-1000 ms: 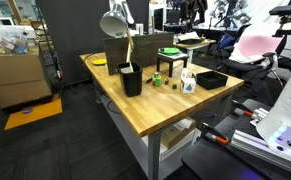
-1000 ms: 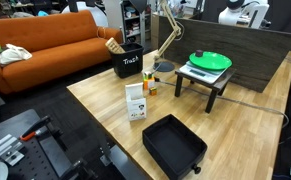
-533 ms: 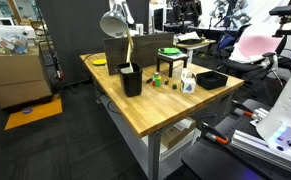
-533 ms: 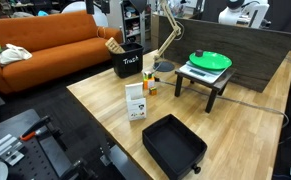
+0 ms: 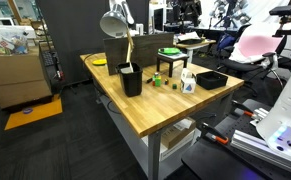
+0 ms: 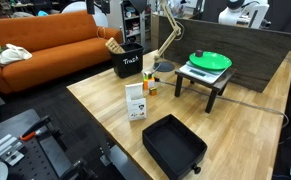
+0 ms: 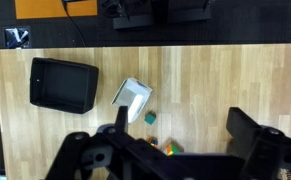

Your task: Press the on/off button on the kitchen scale.

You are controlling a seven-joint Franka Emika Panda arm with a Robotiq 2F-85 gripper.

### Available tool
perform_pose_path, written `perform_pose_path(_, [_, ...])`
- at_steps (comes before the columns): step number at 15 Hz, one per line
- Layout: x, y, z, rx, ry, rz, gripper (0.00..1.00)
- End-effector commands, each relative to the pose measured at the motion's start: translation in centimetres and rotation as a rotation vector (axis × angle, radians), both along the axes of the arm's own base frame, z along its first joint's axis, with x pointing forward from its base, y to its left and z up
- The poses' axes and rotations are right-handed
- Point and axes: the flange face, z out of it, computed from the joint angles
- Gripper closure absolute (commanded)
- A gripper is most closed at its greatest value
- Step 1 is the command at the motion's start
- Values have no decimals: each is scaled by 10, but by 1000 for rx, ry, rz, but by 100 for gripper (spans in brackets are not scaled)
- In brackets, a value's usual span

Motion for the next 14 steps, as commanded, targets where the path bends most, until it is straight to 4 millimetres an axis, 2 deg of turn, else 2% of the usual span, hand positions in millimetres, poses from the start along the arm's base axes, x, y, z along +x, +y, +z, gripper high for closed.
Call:
perform_pose_path(1, [10, -9, 0, -4, -13, -66, 0])
perform_pose_path(7, [36, -41, -6, -10, -23, -245, 0])
perform_pose_path(14, [78, -64, -13, -32, -15, -441, 0])
